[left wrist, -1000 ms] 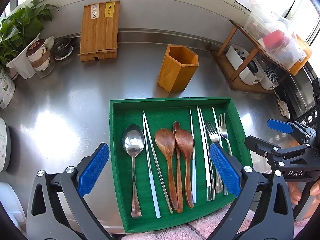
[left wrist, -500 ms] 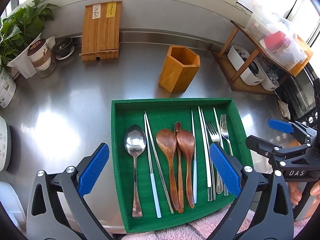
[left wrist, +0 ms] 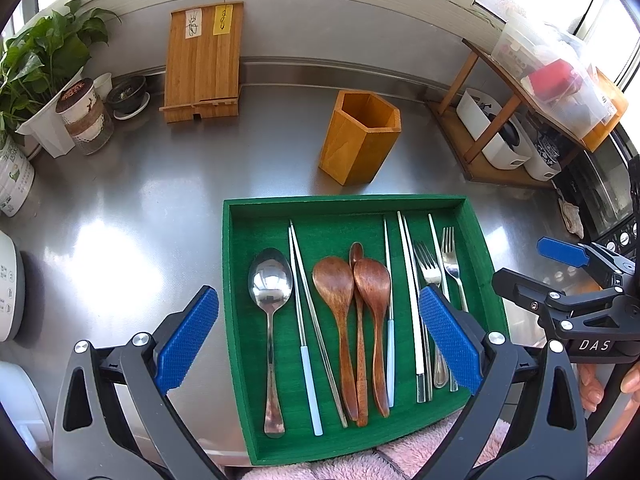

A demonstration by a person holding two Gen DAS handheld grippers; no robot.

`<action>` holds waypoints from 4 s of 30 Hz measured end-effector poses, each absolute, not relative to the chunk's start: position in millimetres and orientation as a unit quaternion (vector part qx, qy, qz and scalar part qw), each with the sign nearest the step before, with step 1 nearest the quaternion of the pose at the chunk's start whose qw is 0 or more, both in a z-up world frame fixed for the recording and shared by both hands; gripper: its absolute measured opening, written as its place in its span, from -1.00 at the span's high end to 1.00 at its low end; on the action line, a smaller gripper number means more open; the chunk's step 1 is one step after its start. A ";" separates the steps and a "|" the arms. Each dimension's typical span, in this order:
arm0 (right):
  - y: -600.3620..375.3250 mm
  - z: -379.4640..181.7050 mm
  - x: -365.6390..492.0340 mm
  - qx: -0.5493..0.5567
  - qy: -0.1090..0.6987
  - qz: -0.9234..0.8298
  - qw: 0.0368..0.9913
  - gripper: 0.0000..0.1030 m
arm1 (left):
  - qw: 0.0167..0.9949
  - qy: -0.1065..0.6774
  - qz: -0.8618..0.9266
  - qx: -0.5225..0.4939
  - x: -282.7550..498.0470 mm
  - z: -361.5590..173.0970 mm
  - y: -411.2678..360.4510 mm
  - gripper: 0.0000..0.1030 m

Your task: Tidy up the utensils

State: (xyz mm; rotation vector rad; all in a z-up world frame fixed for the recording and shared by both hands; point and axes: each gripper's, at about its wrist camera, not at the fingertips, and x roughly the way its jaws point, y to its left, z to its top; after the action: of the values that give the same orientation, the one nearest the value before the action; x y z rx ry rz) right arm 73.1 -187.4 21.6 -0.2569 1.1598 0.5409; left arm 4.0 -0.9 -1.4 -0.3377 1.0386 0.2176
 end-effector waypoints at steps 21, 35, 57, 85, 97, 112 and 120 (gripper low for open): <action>-190.9 21.2 74.7 -0.117 0.532 0.246 0.802 -0.93 | 0.850 0.491 0.111 -0.158 6.8 -3.4 -0.8 -0.84; -190.9 22.2 74.8 -0.122 0.529 0.242 0.804 -0.93 | 0.852 0.486 0.111 -0.160 5.3 -3.3 0.8 -0.84; -220.0 -75.0 118.8 -0.132 0.685 0.183 0.693 0.73 | 0.783 0.576 0.070 -0.225 17.2 -70.6 43.7 -0.11; -202.0 -105.8 133.7 -0.147 0.732 0.184 0.639 0.72 | 0.721 0.673 0.083 -0.144 44.9 -120.3 34.0 0.70; -206.8 -108.7 134.1 -0.133 0.737 0.186 0.636 0.86 | 0.722 0.677 0.071 -0.123 59.4 -124.2 17.3 0.94; -229.2 -43.8 115.2 -0.060 0.597 0.284 0.748 0.86 | 0.856 0.492 0.017 -0.159 45.6 -44.6 12.0 0.94; -206.9 -3.0 124.6 -0.052 0.470 0.303 0.827 0.86 | 0.906 0.396 0.038 -0.142 50.0 -14.2 7.2 0.94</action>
State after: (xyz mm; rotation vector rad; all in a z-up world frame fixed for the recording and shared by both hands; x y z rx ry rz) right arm 124.6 -206.9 -3.0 -0.1103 0.9980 0.6434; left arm 50.0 7.2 -14.2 -0.2922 0.8183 0.0790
